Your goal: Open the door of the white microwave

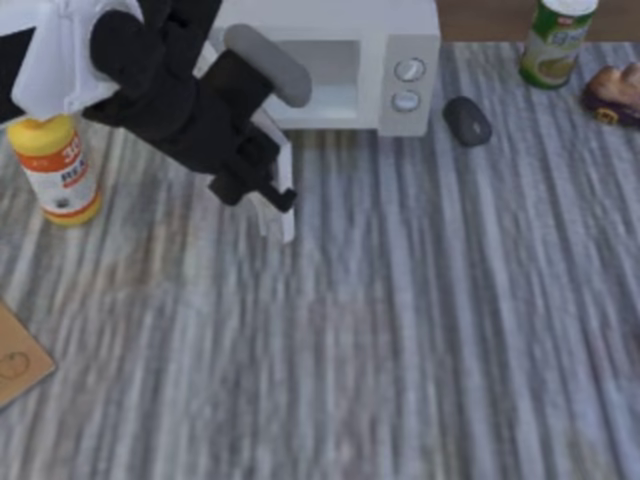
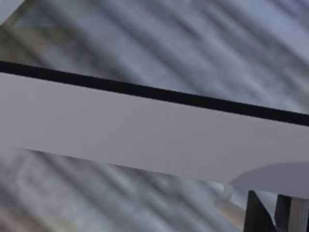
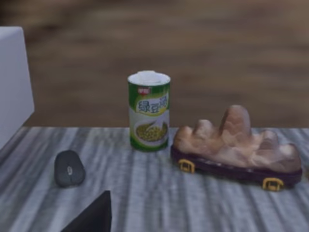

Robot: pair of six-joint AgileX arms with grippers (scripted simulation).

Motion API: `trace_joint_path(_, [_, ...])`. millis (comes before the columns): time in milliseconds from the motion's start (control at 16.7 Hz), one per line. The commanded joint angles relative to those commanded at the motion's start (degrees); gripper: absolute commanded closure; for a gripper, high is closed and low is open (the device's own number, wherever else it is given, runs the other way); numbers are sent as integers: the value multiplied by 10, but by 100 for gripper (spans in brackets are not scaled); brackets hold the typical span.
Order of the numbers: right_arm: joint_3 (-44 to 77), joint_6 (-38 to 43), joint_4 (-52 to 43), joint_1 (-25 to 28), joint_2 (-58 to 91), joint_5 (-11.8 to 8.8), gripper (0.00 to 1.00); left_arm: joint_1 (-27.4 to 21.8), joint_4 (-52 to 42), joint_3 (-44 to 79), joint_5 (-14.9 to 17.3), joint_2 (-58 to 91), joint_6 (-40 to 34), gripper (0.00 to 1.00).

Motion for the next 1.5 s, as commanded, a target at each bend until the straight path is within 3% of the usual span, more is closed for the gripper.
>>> trace_joint_path(240, [0, 0, 0, 0, 0, 0, 0, 6, -4, -3, 9, -1, 18, 100])
trace_joint_path(660, [0, 0, 0, 0, 0, 0, 0, 44, -29, -13, 54, -14, 110, 100])
trace_joint_path(1500, [0, 0, 0, 0, 0, 0, 0, 44, -30, -14, 55, -15, 112, 100])
